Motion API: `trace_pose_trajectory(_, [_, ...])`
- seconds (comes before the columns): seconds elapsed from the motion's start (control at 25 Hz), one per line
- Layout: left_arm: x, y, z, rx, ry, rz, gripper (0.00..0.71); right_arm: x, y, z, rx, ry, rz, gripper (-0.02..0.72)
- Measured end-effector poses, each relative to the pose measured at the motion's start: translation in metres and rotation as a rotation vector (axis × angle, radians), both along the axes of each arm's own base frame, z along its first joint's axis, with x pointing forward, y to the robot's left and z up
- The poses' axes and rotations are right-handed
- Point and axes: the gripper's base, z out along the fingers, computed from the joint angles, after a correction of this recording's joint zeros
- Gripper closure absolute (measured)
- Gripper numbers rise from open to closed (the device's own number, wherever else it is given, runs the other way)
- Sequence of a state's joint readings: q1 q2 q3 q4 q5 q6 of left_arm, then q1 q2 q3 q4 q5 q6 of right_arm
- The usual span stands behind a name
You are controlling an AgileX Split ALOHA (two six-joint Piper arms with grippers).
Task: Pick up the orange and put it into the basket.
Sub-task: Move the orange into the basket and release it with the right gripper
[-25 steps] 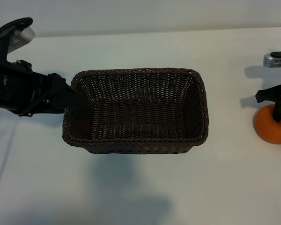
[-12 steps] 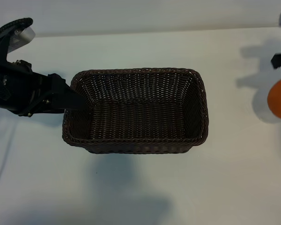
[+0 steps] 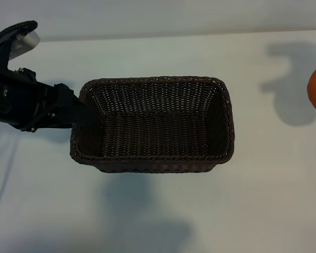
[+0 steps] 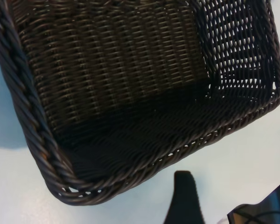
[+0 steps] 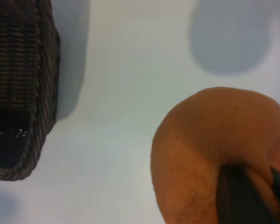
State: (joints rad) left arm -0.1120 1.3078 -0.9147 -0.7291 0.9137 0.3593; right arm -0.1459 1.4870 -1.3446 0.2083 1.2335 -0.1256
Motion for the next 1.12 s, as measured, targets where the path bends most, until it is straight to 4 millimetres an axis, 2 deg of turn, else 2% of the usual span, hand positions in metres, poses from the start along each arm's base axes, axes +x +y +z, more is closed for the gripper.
trace_pose_trajectory(0.36, [-0.001,0.000,0.000,-0.001,0.010,-0.008,0.140,0.003,0.017,0.004,0.118,-0.038,0.063,0.610])
trace_pose_trajectory(0.76, [-0.001,-0.001,0.001,-0.017,0.012,-0.004,0.140,-0.005,0.094,0.004,0.141,-0.026,0.329,0.610])
trace_pose_trajectory(1.12, [-0.001,-0.002,0.001,-0.023,0.014,-0.003,0.140,-0.017,0.136,0.005,0.147,-0.033,0.465,0.611])
